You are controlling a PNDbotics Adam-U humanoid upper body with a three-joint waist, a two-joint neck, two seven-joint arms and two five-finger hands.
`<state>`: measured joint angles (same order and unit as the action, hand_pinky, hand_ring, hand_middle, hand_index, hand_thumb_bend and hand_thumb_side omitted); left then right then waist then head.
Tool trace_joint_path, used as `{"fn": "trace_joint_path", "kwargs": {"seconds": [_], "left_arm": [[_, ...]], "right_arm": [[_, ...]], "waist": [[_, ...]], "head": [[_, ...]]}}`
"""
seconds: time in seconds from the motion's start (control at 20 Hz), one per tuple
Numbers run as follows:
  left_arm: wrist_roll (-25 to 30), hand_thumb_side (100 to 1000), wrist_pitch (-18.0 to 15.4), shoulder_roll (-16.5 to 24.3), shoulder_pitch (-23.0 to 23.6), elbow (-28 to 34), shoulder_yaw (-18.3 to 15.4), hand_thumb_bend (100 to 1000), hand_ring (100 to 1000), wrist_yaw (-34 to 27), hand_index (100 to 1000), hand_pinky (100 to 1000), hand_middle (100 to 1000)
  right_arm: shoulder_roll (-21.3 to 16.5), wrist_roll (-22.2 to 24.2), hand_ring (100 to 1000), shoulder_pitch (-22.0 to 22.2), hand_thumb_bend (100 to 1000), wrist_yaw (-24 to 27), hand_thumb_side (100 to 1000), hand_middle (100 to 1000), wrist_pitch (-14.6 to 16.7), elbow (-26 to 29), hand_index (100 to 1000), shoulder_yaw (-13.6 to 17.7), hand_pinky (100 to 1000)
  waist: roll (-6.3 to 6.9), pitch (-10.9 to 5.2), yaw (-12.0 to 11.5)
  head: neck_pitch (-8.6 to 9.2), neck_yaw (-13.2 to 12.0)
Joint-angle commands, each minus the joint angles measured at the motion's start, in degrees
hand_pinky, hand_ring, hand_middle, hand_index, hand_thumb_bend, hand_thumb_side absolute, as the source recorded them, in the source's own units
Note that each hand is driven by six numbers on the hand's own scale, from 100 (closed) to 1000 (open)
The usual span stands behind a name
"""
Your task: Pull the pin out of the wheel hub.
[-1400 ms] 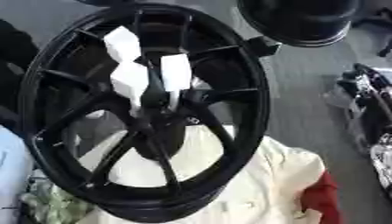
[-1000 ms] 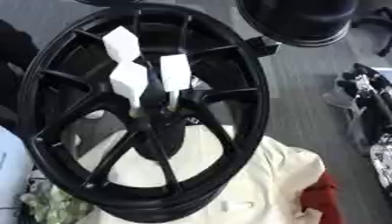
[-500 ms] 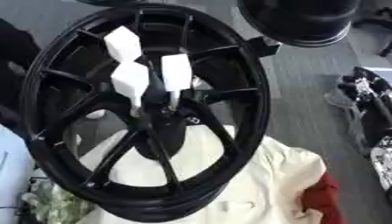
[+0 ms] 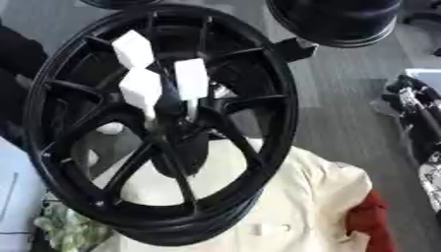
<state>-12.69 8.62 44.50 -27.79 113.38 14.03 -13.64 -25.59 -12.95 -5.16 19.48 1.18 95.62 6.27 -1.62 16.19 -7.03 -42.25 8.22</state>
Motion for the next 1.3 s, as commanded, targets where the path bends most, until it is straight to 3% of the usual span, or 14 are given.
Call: {"fn": "trace_joint_path", "kwargs": {"seconds": [0.05, 0.25, 0.5, 0.6, 0.7, 0.8, 0.9, 1.05, 1.3], "left_arm": [[2.60, 659, 2.27, 6.05, -3.58, 1.21, 3.09, 468, 830, -0.33, 783, 794, 754], [5.94, 684, 4.94, 11.47, -8.98, 1.22, 8.45, 464, 826, -2.46, 793, 793, 756], [10.41, 713, 7.88, 16.78, -15.87, 1.22, 15.31, 462, 824, -4.45, 813, 804, 767], [23.68, 715, 10.83, 15.67, -20.60, 1.22, 16.04, 463, 818, -2.00, 817, 803, 767], [41.52, 718, 12.81, 14.08, -24.75, 1.22, 13.19, 463, 816, 1.96, 818, 802, 767], [53.36, 712, 13.97, 12.33, -28.34, 1.22, 11.60, 469, 813, 5.23, 819, 800, 765], [59.06, 712, 14.85, 10.95, -31.06, 1.22, 11.81, 471, 809, 6.75, 821, 798, 764], [63.28, 706, 16.04, 9.68, -33.70, 1.22, 13.36, 477, 800, 7.51, 824, 795, 763], [64.62, 673, 15.75, 9.29, -34.34, 1.22, 16.42, 503, 754, 9.10, 825, 795, 763]], "right_arm": [[-2.21, 0.00, 757, -0.09, 100, -0.37, 499, 696, -0.05, 1.08, 839, 0.25, 928], [-2.12, 0.20, 756, -0.05, 100, -0.33, 499, 695, -0.06, 1.17, 838, 0.06, 928], [-1.78, 0.60, 756, -0.23, 100, -0.33, 503, 695, -0.20, 1.23, 838, -0.39, 927], [-1.59, 0.58, 756, 0.06, 100, -0.43, 505, 695, -0.23, 1.06, 838, -0.30, 927], [-1.48, 0.50, 756, 0.40, 100, -0.52, 505, 695, -0.20, 0.93, 838, -0.18, 927], [-1.51, 0.44, 756, 0.64, 100, -0.58, 505, 695, -0.14, 0.92, 838, -0.11, 927], [-1.58, 0.44, 756, 0.80, 100, -0.61, 505, 695, -0.11, 0.94, 838, -0.11, 927], [-1.60, 0.46, 757, 0.95, 100, -0.66, 506, 695, -0.15, 0.86, 838, -0.14, 927], [-1.62, 0.60, 757, 0.95, 100, -0.68, 508, 695, -0.22, 0.71, 838, -0.27, 928]], "waist": [[0.18, -1.41, 0.23], [-0.12, -1.57, 0.90], [-0.65, -1.21, 2.00], [-0.86, -1.17, 1.62], [-1.08, -1.23, 1.14], [-1.24, -1.33, 0.78], [-1.30, -1.45, 0.56], [-1.27, -1.59, 0.36], [-1.12, -1.70, 0.38]], "head": [[0.40, 1.07], [0.61, 2.32], [0.20, 0.83], [-0.18, 0.50], [-0.42, 0.47], [-0.50, 0.53], [-0.53, 0.61], [-0.61, 0.67], [-0.53, 0.74]]}}
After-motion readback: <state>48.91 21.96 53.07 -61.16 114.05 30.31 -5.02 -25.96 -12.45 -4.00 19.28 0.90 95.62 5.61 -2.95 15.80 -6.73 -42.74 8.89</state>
